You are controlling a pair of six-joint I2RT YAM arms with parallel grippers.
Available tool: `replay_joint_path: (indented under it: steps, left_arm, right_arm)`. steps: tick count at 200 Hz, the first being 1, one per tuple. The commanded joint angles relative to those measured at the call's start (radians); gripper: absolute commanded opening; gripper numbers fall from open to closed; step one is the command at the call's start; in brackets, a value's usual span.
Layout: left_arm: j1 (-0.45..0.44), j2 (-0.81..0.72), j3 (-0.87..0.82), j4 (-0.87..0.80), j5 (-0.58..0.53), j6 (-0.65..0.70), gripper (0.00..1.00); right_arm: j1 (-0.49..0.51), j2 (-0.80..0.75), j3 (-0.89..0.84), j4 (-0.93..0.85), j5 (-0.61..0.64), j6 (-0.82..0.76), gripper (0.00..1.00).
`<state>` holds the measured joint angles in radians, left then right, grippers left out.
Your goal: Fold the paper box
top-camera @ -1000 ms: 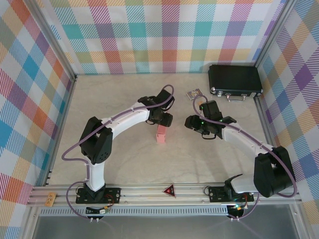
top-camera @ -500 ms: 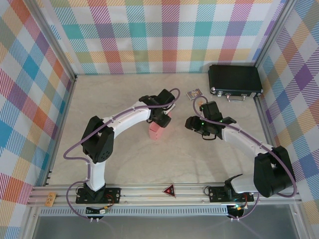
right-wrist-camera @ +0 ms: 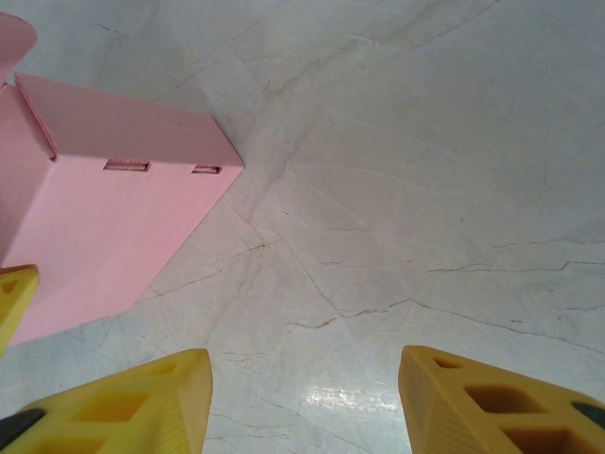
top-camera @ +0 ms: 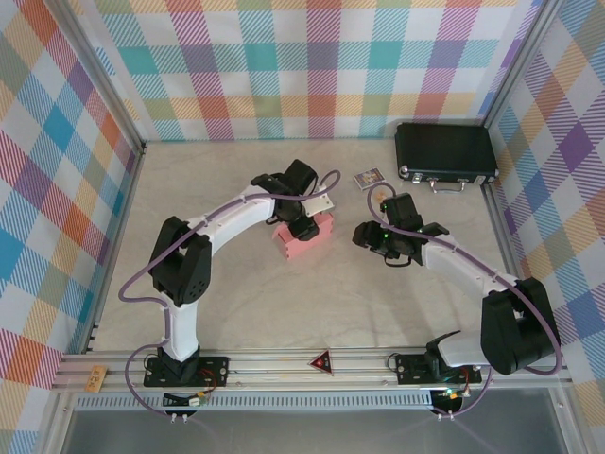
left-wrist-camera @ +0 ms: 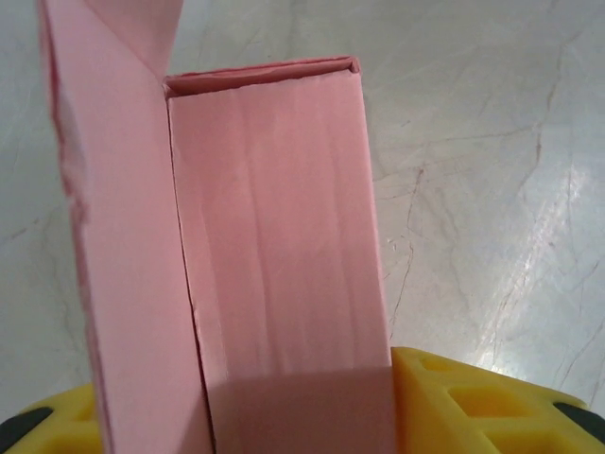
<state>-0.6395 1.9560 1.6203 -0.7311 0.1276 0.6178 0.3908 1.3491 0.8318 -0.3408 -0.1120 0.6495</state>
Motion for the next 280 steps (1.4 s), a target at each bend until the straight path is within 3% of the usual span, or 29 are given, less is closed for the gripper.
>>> replay_joint_path:
  steps: [1, 75, 144, 222, 280]
  left_arm:
    - [0.01, 0.018, 0.023, -0.034, 0.084, 0.174, 0.51]
    - [0.04, 0.06, 0.071, -0.118, 0.211, 0.435, 0.53]
    - [0.044, 0.137, 0.185, -0.204, 0.276, 0.543, 0.52]
    - [0.043, 0.138, 0.177, -0.162, 0.294, 0.573, 0.54]
    - [0.043, 0.125, 0.182, -0.132, 0.257, 0.497, 0.7]
  right_arm:
    - [-0.011, -0.016, -0.006, -0.019, 0.006, -0.001, 0.55]
    - [-0.02, -0.025, -0.002, -0.054, 0.027, -0.007, 0.55]
    - [-0.023, -0.039, -0.014, -0.073, 0.05, -0.002, 0.56]
    - [-0.025, -0.03, -0.024, -0.079, 0.065, 0.001, 0.56]
    - [-0.024, -0.021, -0.027, -0.066, 0.057, 0.002, 0.56]
